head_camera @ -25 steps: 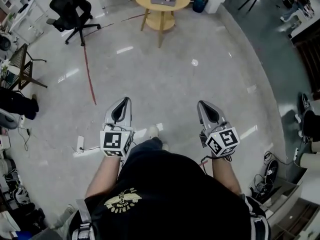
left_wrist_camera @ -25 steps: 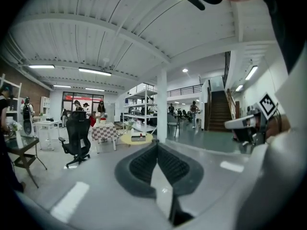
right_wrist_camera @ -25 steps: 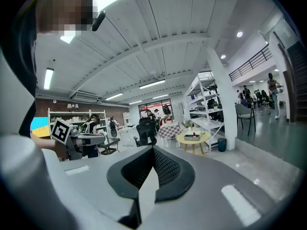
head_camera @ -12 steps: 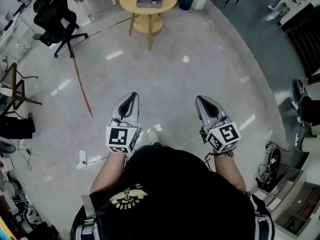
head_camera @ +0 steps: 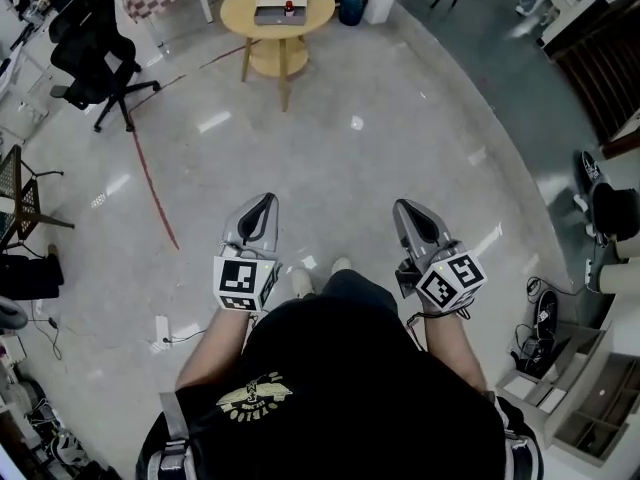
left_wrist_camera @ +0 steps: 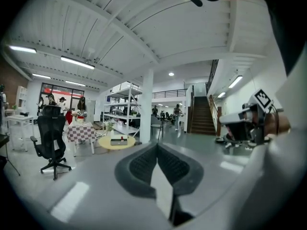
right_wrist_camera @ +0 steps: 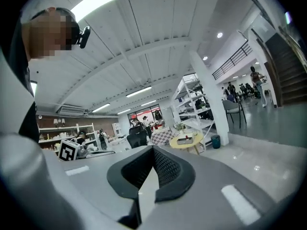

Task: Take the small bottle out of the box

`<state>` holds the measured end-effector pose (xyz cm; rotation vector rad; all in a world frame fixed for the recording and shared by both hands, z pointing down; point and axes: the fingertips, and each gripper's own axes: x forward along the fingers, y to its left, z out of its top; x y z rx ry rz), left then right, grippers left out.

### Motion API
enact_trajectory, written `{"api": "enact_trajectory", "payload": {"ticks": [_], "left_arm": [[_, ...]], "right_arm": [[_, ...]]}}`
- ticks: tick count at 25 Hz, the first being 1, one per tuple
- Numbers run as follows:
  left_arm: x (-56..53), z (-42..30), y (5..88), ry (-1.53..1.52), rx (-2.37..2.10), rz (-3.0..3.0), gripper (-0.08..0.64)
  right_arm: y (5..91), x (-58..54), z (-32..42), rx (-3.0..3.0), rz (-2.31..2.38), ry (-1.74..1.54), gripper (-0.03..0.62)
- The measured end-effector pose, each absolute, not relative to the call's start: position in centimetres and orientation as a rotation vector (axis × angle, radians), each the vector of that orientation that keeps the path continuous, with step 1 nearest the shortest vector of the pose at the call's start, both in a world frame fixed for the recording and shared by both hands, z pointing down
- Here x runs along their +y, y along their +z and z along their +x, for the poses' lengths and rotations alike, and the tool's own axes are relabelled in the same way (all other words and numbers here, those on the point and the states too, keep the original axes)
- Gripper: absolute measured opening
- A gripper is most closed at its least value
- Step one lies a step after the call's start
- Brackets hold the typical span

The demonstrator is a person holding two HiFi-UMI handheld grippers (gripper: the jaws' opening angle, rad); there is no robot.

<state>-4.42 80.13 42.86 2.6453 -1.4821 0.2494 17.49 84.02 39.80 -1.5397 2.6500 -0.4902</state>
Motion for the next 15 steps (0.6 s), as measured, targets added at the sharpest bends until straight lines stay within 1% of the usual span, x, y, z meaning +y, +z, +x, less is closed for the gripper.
{"api": "enact_trajectory", "payload": {"ticks": [6,11,15], "left_arm": [[79.7,-5.7,44.9,0.317,-1.508,2.593,0.000],[79.8,-6.5,43.0,0.259,-1.570,2.585,0.000],[80.3,-8.6,42.8,0.277,-1.599,2.577,0.000]], "right_arm": [[41.2,82.1,17.5,2.625,-1.492,-0.571,0.008],[41.2,81.6,16.3,2.669,-1.430,-0.572,0.008],[40.1,81.7,14.3,2.688,-1.406,-0.534,0.008]]}}
